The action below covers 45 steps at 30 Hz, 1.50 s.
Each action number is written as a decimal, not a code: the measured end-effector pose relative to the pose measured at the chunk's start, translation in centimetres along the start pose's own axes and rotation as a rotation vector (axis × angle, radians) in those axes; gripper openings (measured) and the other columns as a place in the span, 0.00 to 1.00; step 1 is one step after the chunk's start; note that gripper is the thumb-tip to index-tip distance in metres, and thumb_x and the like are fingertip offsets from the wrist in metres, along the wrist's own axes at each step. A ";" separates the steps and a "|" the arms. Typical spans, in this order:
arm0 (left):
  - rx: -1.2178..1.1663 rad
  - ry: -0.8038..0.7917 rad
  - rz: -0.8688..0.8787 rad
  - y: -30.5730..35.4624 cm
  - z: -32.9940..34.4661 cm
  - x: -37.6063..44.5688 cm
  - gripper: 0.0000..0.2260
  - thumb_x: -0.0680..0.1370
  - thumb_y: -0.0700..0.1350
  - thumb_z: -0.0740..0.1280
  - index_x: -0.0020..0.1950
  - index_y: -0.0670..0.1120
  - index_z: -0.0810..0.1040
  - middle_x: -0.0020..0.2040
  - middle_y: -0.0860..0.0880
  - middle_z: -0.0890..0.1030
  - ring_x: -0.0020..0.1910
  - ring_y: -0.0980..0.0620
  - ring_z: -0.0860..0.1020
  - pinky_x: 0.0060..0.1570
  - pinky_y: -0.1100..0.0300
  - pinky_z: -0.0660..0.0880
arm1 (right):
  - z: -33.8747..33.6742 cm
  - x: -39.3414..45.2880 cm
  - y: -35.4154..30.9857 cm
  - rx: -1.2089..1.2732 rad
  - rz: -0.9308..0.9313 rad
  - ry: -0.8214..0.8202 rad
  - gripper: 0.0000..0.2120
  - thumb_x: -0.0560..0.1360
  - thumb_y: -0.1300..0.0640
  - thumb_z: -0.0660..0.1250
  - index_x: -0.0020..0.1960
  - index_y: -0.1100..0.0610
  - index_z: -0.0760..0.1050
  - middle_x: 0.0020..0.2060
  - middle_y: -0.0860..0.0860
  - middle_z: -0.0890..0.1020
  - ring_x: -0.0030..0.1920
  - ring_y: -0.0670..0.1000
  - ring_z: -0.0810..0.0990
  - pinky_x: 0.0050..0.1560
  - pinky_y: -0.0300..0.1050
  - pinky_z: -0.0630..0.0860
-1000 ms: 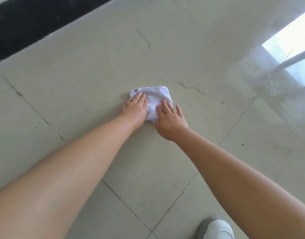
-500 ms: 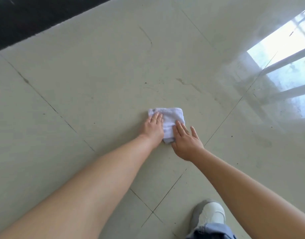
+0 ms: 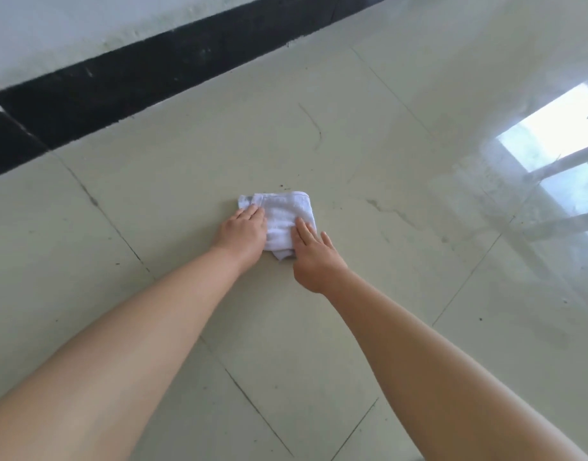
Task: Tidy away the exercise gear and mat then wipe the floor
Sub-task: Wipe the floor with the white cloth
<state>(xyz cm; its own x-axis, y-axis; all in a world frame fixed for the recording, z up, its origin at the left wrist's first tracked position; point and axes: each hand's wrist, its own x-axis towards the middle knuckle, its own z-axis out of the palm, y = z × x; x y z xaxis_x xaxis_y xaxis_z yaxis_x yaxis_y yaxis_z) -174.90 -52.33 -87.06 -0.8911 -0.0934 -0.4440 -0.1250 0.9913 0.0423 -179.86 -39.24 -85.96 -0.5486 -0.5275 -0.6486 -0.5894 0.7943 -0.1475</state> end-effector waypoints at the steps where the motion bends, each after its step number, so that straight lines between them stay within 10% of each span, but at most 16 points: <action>1: 0.000 -0.014 0.027 0.3 0.3 -0.6 0.22 0.82 0.36 0.47 0.77 0.37 0.52 0.78 0.44 0.53 0.78 0.48 0.50 0.76 0.58 0.47 | 0.9 -1.3 -0.2 0.029 0.009 -0.011 0.31 0.77 0.65 0.49 0.76 0.61 0.39 0.76 0.51 0.38 0.77 0.48 0.39 0.76 0.45 0.38; 10: -0.018 -0.168 0.258 6.7 1.5 -4.9 0.21 0.82 0.36 0.48 0.75 0.32 0.54 0.78 0.39 0.54 0.78 0.47 0.52 0.76 0.58 0.49 | 6.7 -11.4 1.3 0.058 0.249 -0.193 0.29 0.80 0.58 0.47 0.76 0.59 0.38 0.76 0.50 0.38 0.77 0.48 0.40 0.75 0.47 0.35; 14: 0.052 -0.018 0.185 6.9 1.0 -3.9 0.14 0.69 0.41 0.63 0.40 0.35 0.86 0.44 0.43 0.87 0.50 0.54 0.85 0.49 0.68 0.78 | 5.8 -9.3 2.4 -0.073 0.166 -0.118 0.27 0.82 0.55 0.44 0.76 0.62 0.38 0.77 0.53 0.40 0.77 0.50 0.39 0.74 0.49 0.33; 17: -0.075 -0.075 0.108 6.9 1.8 -2.0 0.22 0.82 0.41 0.55 0.74 0.34 0.60 0.76 0.39 0.60 0.77 0.49 0.58 0.74 0.61 0.56 | 3.6 -6.0 4.4 -0.237 0.028 -0.044 0.27 0.82 0.53 0.44 0.76 0.63 0.38 0.77 0.55 0.42 0.77 0.51 0.39 0.74 0.49 0.32; 19: -0.097 -0.092 -0.019 7.3 0.8 0.0 0.22 0.84 0.42 0.48 0.77 0.40 0.51 0.79 0.45 0.49 0.79 0.49 0.48 0.76 0.59 0.47 | 1.5 -3.7 6.3 -0.355 -0.059 -0.024 0.27 0.82 0.52 0.44 0.76 0.63 0.38 0.77 0.56 0.43 0.77 0.52 0.38 0.74 0.50 0.33; 28: -0.111 -0.043 -0.119 14.3 -3.3 10.0 0.21 0.83 0.39 0.50 0.77 0.40 0.53 0.79 0.46 0.52 0.79 0.49 0.49 0.75 0.59 0.51 | -6.0 1.3 17.9 -0.633 -0.309 0.009 0.17 0.79 0.57 0.54 0.66 0.56 0.71 0.67 0.53 0.67 0.76 0.56 0.48 0.71 0.64 0.34; 35: -0.098 -0.044 0.019 28.9 -3.3 11.9 0.22 0.82 0.35 0.50 0.76 0.36 0.53 0.78 0.41 0.54 0.78 0.43 0.48 0.75 0.54 0.49 | -4.9 -5.3 30.2 -0.376 -0.167 -0.040 0.18 0.81 0.55 0.51 0.66 0.59 0.71 0.67 0.56 0.68 0.75 0.54 0.53 0.74 0.58 0.36; 40: -0.019 -0.144 0.010 32.2 -3.8 11.0 0.21 0.82 0.36 0.50 0.76 0.35 0.55 0.77 0.40 0.56 0.78 0.42 0.51 0.76 0.54 0.49 | -1.9 -7.3 30.7 -0.106 0.019 -0.015 0.24 0.80 0.59 0.51 0.74 0.67 0.54 0.76 0.59 0.49 0.77 0.56 0.41 0.75 0.49 0.36; 43: -0.075 -0.058 -0.025 31.6 -4.0 11.0 0.14 0.72 0.42 0.63 0.50 0.39 0.85 0.52 0.45 0.85 0.59 0.50 0.81 0.60 0.63 0.74 | -0.9 -6.6 30.0 0.076 0.053 0.044 0.29 0.77 0.64 0.51 0.75 0.66 0.43 0.76 0.59 0.41 0.77 0.55 0.37 0.75 0.45 0.36; 45: -0.120 -0.011 -0.067 30.3 -2.6 11.4 0.18 0.65 0.40 0.56 0.32 0.43 0.87 0.34 0.50 0.86 0.40 0.53 0.86 0.41 0.64 0.81 | -0.9 -5.2 29.6 0.071 0.015 0.098 0.29 0.78 0.65 0.50 0.76 0.64 0.43 0.76 0.59 0.40 0.77 0.55 0.38 0.75 0.45 0.36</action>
<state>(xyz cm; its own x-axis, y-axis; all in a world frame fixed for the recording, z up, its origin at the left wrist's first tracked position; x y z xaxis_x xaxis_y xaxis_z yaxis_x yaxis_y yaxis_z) -190.02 -23.58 -88.48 -0.8743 -0.1575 -0.4591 -0.2359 0.9645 0.1183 -195.00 -13.30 -86.26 -0.6145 -0.5400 -0.5751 -0.5392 0.8197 -0.1934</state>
